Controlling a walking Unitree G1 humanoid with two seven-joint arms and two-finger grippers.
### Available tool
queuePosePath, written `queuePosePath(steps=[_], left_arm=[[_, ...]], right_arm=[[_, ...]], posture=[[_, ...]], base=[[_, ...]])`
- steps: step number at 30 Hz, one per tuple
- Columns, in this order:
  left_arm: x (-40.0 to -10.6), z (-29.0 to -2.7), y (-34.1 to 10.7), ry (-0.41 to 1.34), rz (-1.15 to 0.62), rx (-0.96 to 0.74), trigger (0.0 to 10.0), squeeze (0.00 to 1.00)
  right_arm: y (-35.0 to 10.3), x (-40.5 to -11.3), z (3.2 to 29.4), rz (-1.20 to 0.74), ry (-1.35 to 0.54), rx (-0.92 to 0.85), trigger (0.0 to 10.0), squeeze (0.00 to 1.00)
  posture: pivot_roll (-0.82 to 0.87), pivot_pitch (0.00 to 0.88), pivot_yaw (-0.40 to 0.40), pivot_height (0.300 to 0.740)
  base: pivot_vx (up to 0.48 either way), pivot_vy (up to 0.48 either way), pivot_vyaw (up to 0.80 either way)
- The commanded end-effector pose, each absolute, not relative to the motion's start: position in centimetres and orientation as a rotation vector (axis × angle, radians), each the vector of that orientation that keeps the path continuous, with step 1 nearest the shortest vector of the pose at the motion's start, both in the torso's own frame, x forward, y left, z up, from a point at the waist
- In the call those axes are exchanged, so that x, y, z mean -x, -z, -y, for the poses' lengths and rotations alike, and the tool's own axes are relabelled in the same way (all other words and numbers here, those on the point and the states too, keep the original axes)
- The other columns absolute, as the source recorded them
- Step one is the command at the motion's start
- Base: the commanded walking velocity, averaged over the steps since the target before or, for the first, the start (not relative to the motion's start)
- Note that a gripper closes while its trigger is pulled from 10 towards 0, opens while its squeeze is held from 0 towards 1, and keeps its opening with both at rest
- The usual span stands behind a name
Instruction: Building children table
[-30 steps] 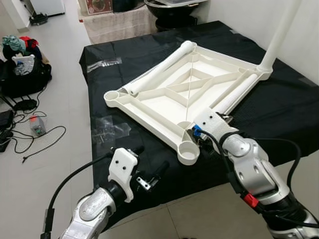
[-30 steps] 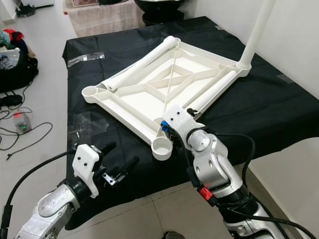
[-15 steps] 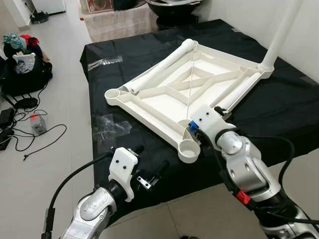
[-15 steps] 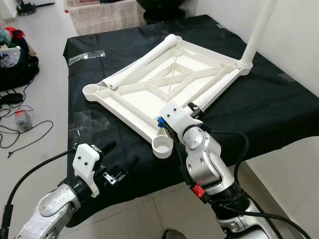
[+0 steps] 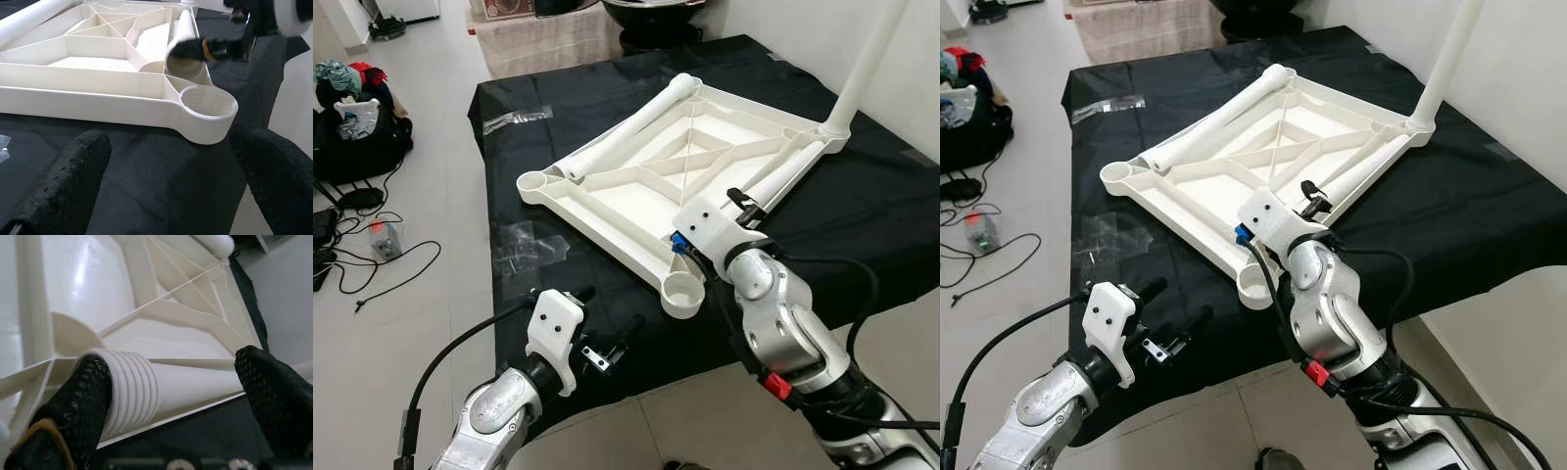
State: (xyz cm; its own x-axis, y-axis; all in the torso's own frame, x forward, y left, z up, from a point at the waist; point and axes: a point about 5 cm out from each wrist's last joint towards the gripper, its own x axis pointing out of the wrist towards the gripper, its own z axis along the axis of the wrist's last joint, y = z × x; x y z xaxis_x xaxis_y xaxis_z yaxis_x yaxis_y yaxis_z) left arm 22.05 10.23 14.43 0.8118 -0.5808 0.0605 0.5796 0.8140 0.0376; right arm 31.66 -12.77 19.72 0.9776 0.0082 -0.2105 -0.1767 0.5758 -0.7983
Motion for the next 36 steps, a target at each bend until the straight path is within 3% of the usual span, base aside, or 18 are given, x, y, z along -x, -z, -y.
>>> queuePosePath(steps=[1, 18, 19, 20, 21, 36], left_arm=[[-21.9, -9.9, -14.3, 0.628, 0.062, -0.021, 10.0, 0.0], [-21.6, -9.7, -14.5, 0.63, 0.063, -0.023, 10.0, 0.0], [-21.6, -9.7, -14.4, 0.632, 0.062, -0.024, 10.0, 0.0], [-21.6, -9.7, -14.4, 0.632, 0.062, -0.024, 10.0, 0.0], [-21.5, -9.7, -14.4, 0.632, 0.061, -0.025, 10.0, 0.0], [-21.4, -9.8, -14.4, 0.632, 0.057, -0.033, 10.0, 0.0]], right_arm=[[-17.7, -31.9, 12.8, -0.238, -0.103, 0.98, 10.0, 0.0], [-17.2, -35.2, 13.7, -0.257, 0.013, 1.068, 10.0, 0.0], [-16.8, -35.4, 13.7, -0.281, 0.004, 1.081, 8.8, 0.0], [-16.8, -35.4, 13.7, -0.281, 0.004, 1.081, 8.8, 0.0], [-16.5, -35.5, 13.8, -0.298, -0.006, 1.083, 0.0, 0.0], [-17.6, -35.7, 13.6, -0.242, -0.003, 1.138, 0.0, 0.0]], posture=[[-0.09, 0.14, -0.007, 0.74], [-0.07, 0.15, -0.01, 0.74], [-0.06, 0.151, -0.01, 0.74], [-0.06, 0.151, -0.01, 0.74], [-0.06, 0.15, -0.012, 0.74], [-0.06, 0.149, -0.006, 0.74]], base=[[0.0, 0.0, 0.0], [0.0, 0.0, 0.0], [0.0, 0.0, 0.0], [0.0, 0.0, 0.0], [0.0, 0.0, 0.0], [0.0, 0.0, 0.0]])
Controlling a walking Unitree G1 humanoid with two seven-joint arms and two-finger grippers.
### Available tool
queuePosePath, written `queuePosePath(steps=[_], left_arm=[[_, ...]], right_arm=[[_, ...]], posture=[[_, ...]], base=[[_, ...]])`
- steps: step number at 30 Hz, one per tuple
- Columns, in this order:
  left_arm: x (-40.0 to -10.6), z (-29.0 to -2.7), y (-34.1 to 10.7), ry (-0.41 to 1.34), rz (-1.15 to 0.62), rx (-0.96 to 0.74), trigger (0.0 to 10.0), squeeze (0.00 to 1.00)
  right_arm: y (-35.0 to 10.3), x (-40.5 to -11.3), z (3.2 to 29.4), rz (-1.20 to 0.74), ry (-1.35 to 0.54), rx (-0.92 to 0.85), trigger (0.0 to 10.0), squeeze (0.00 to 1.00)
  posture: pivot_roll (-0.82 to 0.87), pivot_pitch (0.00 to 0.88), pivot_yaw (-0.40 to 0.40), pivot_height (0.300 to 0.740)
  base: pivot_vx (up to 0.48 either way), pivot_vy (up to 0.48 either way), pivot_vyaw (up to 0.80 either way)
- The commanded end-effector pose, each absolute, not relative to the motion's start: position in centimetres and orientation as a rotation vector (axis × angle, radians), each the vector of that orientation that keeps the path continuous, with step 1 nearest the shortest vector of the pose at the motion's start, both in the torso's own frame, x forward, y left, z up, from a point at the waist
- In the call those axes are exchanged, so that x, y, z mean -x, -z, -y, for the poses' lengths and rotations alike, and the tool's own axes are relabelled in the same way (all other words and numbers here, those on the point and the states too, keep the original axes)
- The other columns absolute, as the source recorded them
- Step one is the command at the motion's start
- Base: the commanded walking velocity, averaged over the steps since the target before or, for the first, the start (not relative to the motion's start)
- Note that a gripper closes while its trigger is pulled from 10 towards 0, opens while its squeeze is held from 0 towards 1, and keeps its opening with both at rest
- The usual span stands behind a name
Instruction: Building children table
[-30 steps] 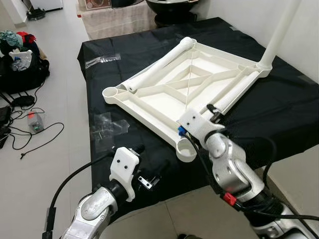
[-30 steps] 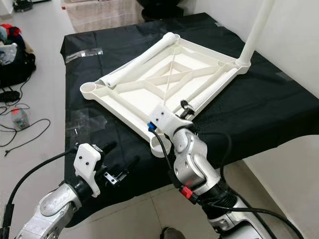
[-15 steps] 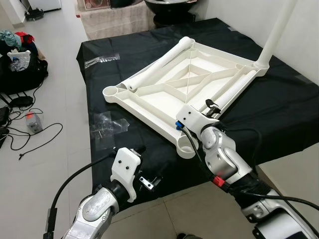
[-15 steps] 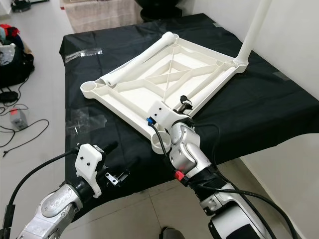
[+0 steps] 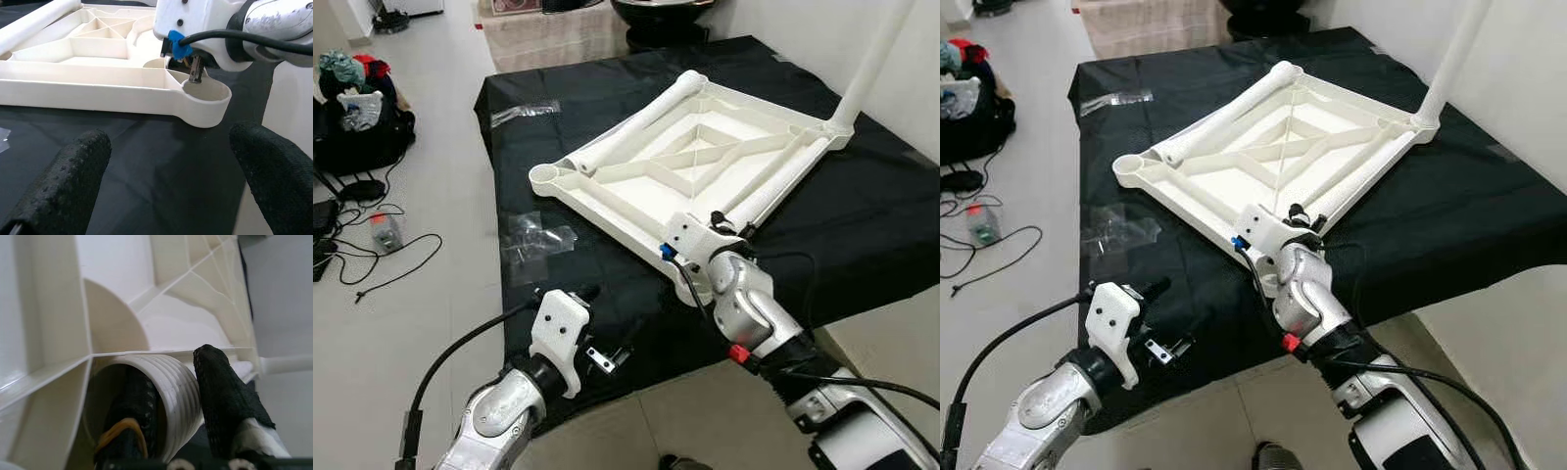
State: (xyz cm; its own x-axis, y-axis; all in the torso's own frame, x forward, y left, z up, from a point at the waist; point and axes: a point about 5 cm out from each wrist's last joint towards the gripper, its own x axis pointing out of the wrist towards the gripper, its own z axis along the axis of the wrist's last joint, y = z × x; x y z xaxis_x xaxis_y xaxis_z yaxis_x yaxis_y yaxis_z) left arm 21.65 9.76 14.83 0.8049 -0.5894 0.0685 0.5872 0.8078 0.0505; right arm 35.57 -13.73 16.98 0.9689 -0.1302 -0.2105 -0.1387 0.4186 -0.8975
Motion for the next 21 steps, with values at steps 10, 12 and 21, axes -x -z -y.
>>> queuePosePath(steps=[10, 12, 21], left_arm=[[-21.5, -10.0, -14.3, 0.632, 0.051, -0.039, 10.0, 0.0], [-21.6, -10.0, -14.2, 0.633, 0.05, -0.041, 10.0, 0.0], [-22.3, -10.5, -14.9, 0.625, 0.069, -0.04, 10.0, 0.0]], right_arm=[[-21.0, -35.9, 13.3, -0.036, 0.054, 1.145, 0.0, 0.0], [-21.7, -35.8, 13.3, 0.003, 0.069, 1.132, 0.0, 0.0], [-26.0, -35.1, 14.0, 0.195, 0.115, 1.025, 0.0, 0.0]], posture=[[-0.06, 0.128, 0.006, 0.74], [-0.06, 0.127, 0.007, 0.74], [-0.07, 0.109, 0.018, 0.74]], base=[[0.0, 0.0, 0.0], [0.0, 0.0, 0.0], [0.0, 0.0, 0.0]])
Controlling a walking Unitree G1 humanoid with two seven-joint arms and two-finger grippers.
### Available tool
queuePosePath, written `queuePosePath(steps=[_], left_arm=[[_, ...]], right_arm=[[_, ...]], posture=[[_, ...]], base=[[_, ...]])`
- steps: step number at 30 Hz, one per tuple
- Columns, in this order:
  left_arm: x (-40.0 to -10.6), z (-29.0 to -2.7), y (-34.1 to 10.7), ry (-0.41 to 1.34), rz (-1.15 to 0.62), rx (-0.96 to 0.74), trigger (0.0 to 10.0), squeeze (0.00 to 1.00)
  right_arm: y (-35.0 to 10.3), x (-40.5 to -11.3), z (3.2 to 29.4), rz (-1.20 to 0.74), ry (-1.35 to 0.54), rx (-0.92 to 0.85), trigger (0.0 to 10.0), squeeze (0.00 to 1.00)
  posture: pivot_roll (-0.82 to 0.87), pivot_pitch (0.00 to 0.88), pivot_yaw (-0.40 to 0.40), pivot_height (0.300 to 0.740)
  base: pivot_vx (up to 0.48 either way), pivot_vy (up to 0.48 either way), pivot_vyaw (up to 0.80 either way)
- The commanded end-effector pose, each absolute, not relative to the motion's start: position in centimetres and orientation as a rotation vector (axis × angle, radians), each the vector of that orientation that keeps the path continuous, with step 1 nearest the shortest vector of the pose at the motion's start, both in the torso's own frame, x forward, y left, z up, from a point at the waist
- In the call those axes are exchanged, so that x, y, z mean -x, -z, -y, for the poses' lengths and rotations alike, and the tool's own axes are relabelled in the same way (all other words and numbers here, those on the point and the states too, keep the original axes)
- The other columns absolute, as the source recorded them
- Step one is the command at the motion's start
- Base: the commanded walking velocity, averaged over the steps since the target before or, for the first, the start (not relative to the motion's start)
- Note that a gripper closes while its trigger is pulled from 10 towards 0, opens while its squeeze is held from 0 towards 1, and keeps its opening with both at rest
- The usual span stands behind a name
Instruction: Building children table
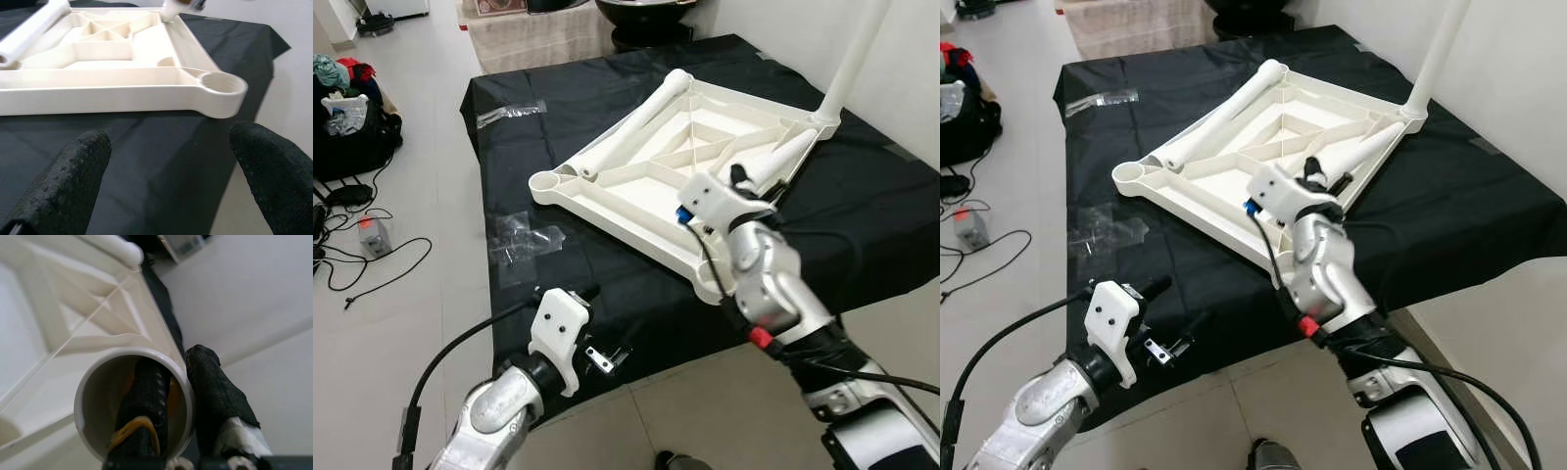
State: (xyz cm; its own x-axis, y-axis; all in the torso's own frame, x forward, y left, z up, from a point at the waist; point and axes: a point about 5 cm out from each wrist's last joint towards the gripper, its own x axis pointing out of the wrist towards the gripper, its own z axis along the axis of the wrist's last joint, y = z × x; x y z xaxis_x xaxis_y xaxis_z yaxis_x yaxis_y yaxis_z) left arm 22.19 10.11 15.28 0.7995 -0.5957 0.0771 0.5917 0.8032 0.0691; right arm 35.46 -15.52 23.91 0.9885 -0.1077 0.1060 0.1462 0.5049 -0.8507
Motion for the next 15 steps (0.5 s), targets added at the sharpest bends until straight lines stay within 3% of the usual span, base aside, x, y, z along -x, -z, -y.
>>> queuePosePath(steps=[1, 15], left_arm=[[-22.8, -10.7, -15.6, 0.607, 0.092, -0.014, 10.0, 0.0], [-25.5, -12.0, -21.2, 0.54, 0.264, 0.175, 10.0, 0.0]], right_arm=[[-26.6, -35.0, 14.1, 0.206, 0.101, 0.968, 0.0, 0.0], [-31.3, -34.0, 15.6, 0.395, 0.1, 0.757, 0.0, 0.0]], posture=[[-0.07, 0.109, 0.021, 0.74], [-0.08, 0.109, 0.032, 0.74]], base=[[0.0, 0.0, 0.0], [0.0, 0.0, 0.0]])
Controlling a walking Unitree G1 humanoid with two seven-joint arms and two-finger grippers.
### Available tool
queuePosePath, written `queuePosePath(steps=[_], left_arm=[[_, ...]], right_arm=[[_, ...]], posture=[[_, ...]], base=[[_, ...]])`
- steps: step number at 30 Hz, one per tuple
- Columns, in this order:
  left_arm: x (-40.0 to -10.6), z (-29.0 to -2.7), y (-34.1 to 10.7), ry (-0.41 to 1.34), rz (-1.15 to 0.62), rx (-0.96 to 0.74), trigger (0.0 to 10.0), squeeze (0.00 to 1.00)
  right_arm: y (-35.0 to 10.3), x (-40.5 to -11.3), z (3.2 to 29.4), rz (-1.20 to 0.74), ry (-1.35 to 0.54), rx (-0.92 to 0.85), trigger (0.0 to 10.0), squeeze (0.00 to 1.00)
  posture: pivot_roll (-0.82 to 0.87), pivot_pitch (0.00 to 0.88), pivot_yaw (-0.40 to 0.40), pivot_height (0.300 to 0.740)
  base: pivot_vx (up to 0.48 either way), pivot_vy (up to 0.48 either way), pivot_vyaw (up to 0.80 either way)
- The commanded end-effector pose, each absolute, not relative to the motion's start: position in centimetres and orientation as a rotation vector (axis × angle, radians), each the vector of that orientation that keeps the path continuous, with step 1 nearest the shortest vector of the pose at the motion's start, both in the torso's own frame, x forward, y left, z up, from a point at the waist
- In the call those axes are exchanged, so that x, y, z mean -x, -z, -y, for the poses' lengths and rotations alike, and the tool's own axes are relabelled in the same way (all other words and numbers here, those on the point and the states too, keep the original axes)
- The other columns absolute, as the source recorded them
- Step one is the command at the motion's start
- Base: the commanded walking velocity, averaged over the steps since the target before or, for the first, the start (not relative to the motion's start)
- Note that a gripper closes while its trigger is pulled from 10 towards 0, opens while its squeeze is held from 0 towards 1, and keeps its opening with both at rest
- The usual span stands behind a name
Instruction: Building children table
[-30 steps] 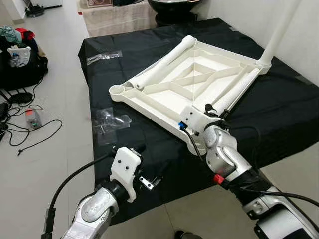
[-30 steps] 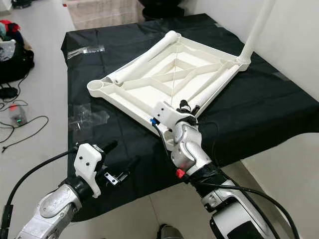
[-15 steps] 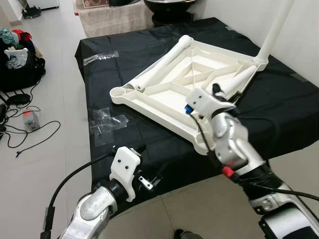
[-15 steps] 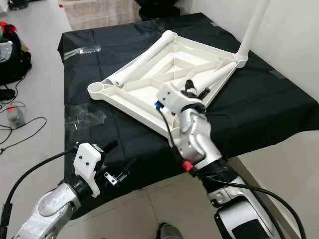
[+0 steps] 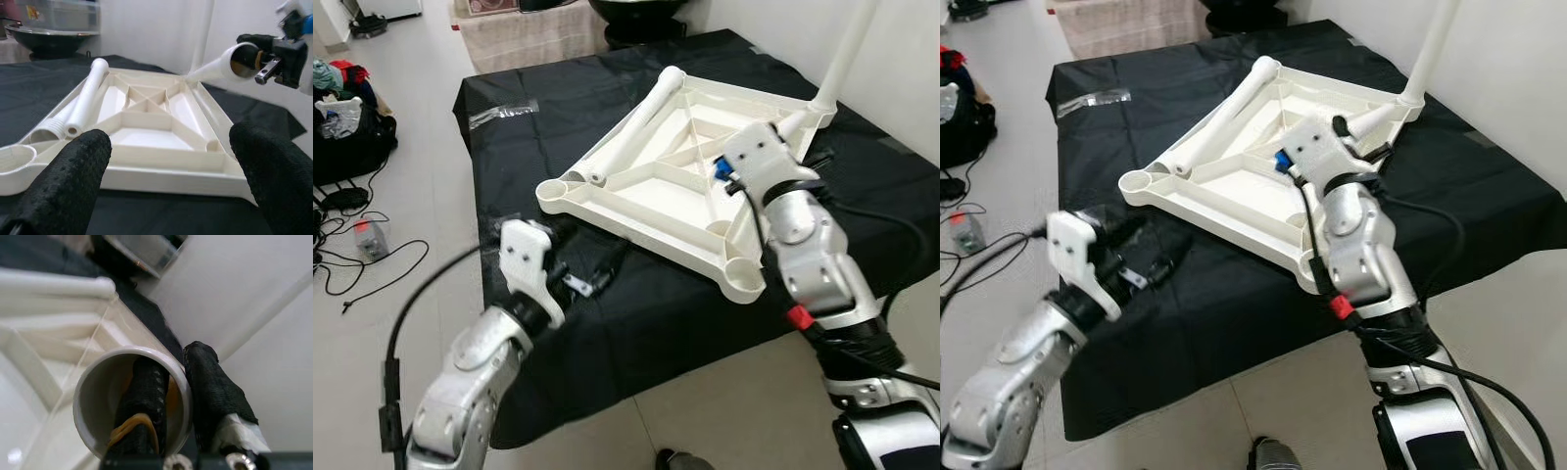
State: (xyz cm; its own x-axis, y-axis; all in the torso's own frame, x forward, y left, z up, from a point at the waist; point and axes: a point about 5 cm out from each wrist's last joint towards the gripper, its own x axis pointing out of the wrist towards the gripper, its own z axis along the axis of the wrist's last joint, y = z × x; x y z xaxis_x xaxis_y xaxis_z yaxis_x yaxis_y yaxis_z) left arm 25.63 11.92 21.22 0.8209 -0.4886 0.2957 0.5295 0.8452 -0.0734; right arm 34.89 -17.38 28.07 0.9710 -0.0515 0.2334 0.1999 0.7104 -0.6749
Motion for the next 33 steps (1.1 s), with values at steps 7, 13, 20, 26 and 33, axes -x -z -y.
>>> queuePosePath(steps=[7, 13, 20, 26, 33], left_arm=[[-26.6, -12.0, -23.2, 0.533, 0.318, 0.32, 10.0, 0.0], [-27.3, -11.9, -24.2, 0.536, 0.336, 0.434, 10.0, 0.0], [-31.7, -12.6, -26.3, 0.58, 0.26, 1.08, 10.0, 0.0], [-34.2, -13.0, -27.3, 0.657, 0.205, 1.203, 10.0, 0.0], [-37.2, -12.2, -29.2, 0.726, 0.153, 1.356, 10.0, 0.0]], right_arm=[[-33.1, -33.8, 15.6, 0.465, 0.058, 0.603, 0.0, 0.0], [-34.1, -33.7, 15.8, 0.491, 0.014, 0.505, 0.0, 0.0], [-31.4, -35.3, 16.8, 0.372, -0.15, 0.077, 0.0, 0.0], [-31.8, -35.3, 17.2, 0.413, -0.243, -0.045, 0.0, 0.0], [-32.3, -34.5, 18.8, 0.471, -0.327, -0.181, 0.0, 0.0]], posture=[[-0.07, 0.113, 0.028, 0.74], [-0.07, 0.118, 0.026, 0.74], [-0.06, 0.14, 0.019, 0.74], [-0.05, 0.164, 0.023, 0.74], [-0.05, 0.203, 0.041, 0.74]], base=[[0.0, 0.0, 0.0], [0.0, 0.0, 0.0], [0.0, 0.0, 0.0], [0.0, 0.0, 0.0], [0.0, 0.0, 0.0]])
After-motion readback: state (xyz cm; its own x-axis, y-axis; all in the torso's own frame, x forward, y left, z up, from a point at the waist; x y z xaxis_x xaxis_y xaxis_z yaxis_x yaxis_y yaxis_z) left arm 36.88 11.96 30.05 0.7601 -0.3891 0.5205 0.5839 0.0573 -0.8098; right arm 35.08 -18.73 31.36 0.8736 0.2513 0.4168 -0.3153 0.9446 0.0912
